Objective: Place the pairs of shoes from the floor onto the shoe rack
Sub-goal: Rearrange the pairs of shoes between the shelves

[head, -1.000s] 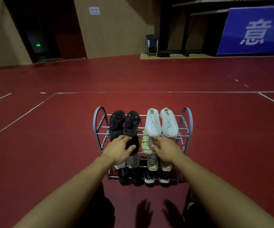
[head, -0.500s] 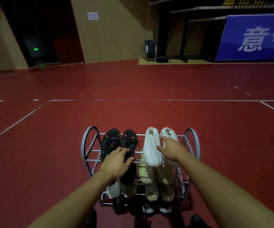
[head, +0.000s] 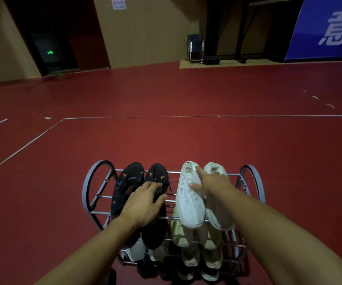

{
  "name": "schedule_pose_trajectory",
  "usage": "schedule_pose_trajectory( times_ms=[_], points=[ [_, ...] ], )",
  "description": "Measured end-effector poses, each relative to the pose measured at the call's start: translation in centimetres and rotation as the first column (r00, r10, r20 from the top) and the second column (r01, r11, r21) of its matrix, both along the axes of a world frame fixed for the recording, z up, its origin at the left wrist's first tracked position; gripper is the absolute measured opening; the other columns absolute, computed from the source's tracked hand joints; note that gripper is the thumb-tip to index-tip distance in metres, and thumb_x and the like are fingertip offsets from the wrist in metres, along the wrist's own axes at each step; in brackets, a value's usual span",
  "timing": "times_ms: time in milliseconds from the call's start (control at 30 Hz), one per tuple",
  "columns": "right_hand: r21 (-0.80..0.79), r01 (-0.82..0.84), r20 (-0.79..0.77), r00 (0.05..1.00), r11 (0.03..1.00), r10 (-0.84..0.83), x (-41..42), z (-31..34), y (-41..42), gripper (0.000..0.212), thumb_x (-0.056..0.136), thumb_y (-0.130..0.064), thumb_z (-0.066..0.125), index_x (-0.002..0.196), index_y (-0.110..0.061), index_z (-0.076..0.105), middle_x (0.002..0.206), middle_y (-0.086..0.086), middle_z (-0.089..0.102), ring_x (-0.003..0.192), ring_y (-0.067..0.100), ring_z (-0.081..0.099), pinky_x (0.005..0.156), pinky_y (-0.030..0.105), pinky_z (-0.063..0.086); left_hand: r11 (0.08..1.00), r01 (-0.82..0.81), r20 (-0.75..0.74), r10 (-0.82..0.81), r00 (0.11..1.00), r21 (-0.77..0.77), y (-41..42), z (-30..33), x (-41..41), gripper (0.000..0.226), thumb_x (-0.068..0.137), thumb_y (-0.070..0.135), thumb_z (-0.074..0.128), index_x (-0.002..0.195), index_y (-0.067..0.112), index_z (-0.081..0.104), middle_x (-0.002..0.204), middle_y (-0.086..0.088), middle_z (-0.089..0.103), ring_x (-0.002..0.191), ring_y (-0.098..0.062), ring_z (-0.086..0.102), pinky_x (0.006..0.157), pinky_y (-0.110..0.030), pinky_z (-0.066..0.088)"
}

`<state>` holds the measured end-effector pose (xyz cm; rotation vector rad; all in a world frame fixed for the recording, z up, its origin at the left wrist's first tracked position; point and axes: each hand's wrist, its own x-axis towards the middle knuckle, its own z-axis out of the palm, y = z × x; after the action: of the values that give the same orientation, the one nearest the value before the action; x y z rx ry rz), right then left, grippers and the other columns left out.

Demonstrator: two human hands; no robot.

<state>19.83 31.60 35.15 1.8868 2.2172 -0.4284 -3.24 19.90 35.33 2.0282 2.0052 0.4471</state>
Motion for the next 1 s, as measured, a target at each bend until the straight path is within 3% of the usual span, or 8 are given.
schedule_pose_trajectory(
  times_ms=[200,333,433,700,800,900,933,1000],
  points=[
    [-0.077,-0.140,0.008,0.990,0.987,0.141,-0.1,0.4,0.8,0.067,0.095,-0.066,0.037,0.150,-0.053,0.002,0.157,0.031,0.019,0.145,0.049,0.018,0.114,0.060,0.015,1.000,0.007,-0.008,-0.008,1.000,-0.020,2.4,-0.4,1.0,0.056,0.095,0.057,0.044,0.144,0.029,0.046,0.148,0.006,0.045,0.134,-0.019,0.047,0.109,-0.043,0.040],
    [-0.134,-0.196,-0.035,0.981,0.971,0.193,0.5,0.2,1.5,0.045,0.101,-0.051,0.034,0.144,-0.050,0.021,0.151,0.017,0.039,0.133,0.041,0.042,0.106,0.056,0.035,0.999,0.032,-0.016,-0.032,0.999,-0.029,3.1,-0.6,1.7,0.055,0.096,0.057,0.043,0.143,0.029,0.046,0.148,0.006,0.045,0.134,-0.020,0.047,0.109,-0.044,0.040],
    [-0.090,-0.202,-0.095,0.976,0.975,0.194,1.0,0.5,1.1,0.028,0.098,-0.049,0.038,0.124,-0.040,0.037,0.124,0.012,0.060,0.108,0.033,0.056,0.094,0.049,0.047,0.998,0.045,-0.020,-0.046,0.999,-0.032,3.0,-0.7,1.9,0.054,0.097,0.055,0.043,0.144,0.029,0.045,0.148,0.006,0.045,0.133,-0.020,0.047,0.109,-0.044,0.039],
    [-0.021,0.056,-0.424,0.904,0.998,-0.060,2.3,2.0,-1.4,0.017,0.085,-0.040,0.063,0.087,-0.023,0.059,0.085,0.002,0.068,0.076,0.021,0.065,0.069,0.033,0.054,0.999,0.044,-0.029,-0.044,0.999,-0.015,1.6,0.2,1.7,0.053,0.097,0.055,0.044,0.143,0.028,0.048,0.148,0.005,0.046,0.134,-0.021,0.047,0.109,-0.043,0.037],
    [-0.043,0.252,-0.588,0.776,0.967,-0.228,2.4,3.0,-3.3,0.016,0.088,-0.031,0.069,0.085,-0.016,0.062,0.078,0.000,0.062,0.067,0.015,0.057,0.058,0.026,0.042,0.999,0.044,0.016,-0.044,0.999,-0.001,0.9,1.3,2.1,0.053,0.098,0.054,0.044,0.144,0.028,0.047,0.148,0.004,0.046,0.134,-0.021,0.047,0.109,-0.044,0.037],
    [-0.138,0.428,-0.688,0.608,0.893,-0.397,2.3,3.9,-4.6,0.015,0.090,-0.026,0.069,0.090,-0.014,0.061,0.083,0.004,0.057,0.080,0.022,0.056,0.068,0.030,0.045,0.999,0.044,0.072,-0.044,0.996,0.003,0.2,2.3,2.6,0.053,0.098,0.053,0.044,0.144,0.026,0.047,0.147,0.002,0.046,0.132,-0.022,0.048,0.108,-0.044,0.039],
    [-0.222,0.485,-0.730,0.493,0.846,-0.474,2.1,4.0,-4.8,0.018,0.091,-0.023,0.069,0.100,-0.009,0.062,0.085,0.005,0.056,0.081,0.023,0.056,0.070,0.031,0.047,0.999,0.044,0.092,-0.044,0.995,-0.002,0.0,2.5,2.6,0.053,0.099,0.052,0.045,0.145,0.026,0.046,0.148,0.001,0.046,0.132,-0.022,0.048,0.108,-0.043,0.039],
    [-0.518,0.500,-0.772,0.078,0.695,-0.631,1.4,4.2,-5.2,0.032,0.093,-0.010,0.066,0.122,0.002,0.058,0.085,0.011,0.059,0.072,0.022,0.058,0.056,0.030,0.053,0.999,0.045,0.134,-0.043,0.990,-0.013,-0.4,2.7,2.7,0.052,0.099,0.050,0.045,0.145,0.025,0.046,0.148,0.001,0.045,0.131,-0.022,0.049,0.108,-0.043,0.040]
  ],
)
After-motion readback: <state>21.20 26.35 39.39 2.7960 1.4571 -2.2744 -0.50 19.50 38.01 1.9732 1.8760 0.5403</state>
